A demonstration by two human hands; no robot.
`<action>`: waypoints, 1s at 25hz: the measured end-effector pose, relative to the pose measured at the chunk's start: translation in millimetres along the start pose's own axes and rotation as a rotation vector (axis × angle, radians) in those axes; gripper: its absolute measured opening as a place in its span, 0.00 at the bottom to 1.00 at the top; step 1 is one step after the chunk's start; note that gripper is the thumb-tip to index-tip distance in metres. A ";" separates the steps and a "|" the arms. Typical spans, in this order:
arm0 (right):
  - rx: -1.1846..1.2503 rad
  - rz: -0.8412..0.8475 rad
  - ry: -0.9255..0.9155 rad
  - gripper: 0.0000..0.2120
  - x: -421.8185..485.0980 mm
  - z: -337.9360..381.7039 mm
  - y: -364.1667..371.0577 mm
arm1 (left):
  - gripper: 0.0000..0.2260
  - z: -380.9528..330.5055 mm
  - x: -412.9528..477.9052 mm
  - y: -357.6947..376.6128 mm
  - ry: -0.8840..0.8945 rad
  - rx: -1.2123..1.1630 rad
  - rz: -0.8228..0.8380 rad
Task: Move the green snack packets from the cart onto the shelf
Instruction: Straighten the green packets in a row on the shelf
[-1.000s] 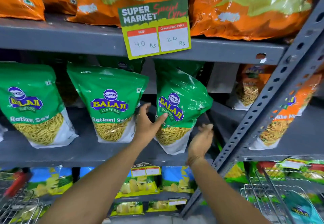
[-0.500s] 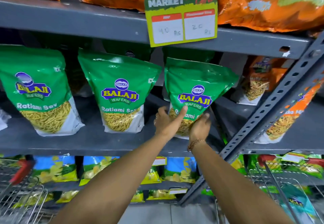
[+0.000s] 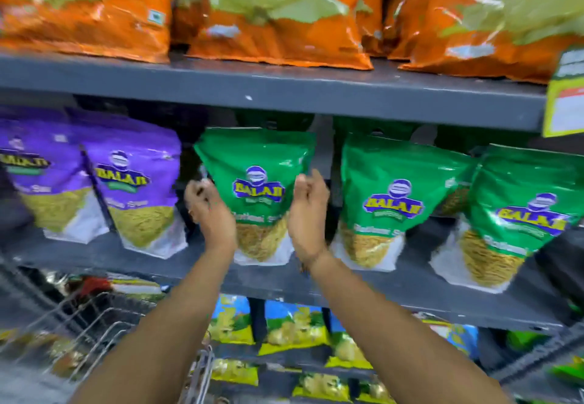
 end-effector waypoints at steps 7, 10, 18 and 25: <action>0.067 -0.207 0.169 0.10 62.2 18.7 5.4 | 0.16 7.8 64.0 19.4 -0.167 -0.084 0.422; 0.140 -0.251 0.077 0.12 46.3 3.9 8.6 | 0.23 9.3 69.6 18.1 -0.248 -0.160 0.446; 0.182 -0.173 0.050 0.04 18.7 -15.5 19.3 | 0.10 8.1 64.4 14.9 -0.136 -0.130 0.462; 0.076 0.220 0.372 0.37 -21.9 -86.3 30.2 | 0.18 58.8 8.5 -12.9 -0.136 0.175 0.675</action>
Point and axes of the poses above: each hand's wrist, its own x-axis towards the middle knuckle, its own y-axis out of the palm, z = x × y, the point moved 4 cm from there along x, towards the middle knuckle, and after that the axes turned 2 degrees about x, right-handed, at the moved point
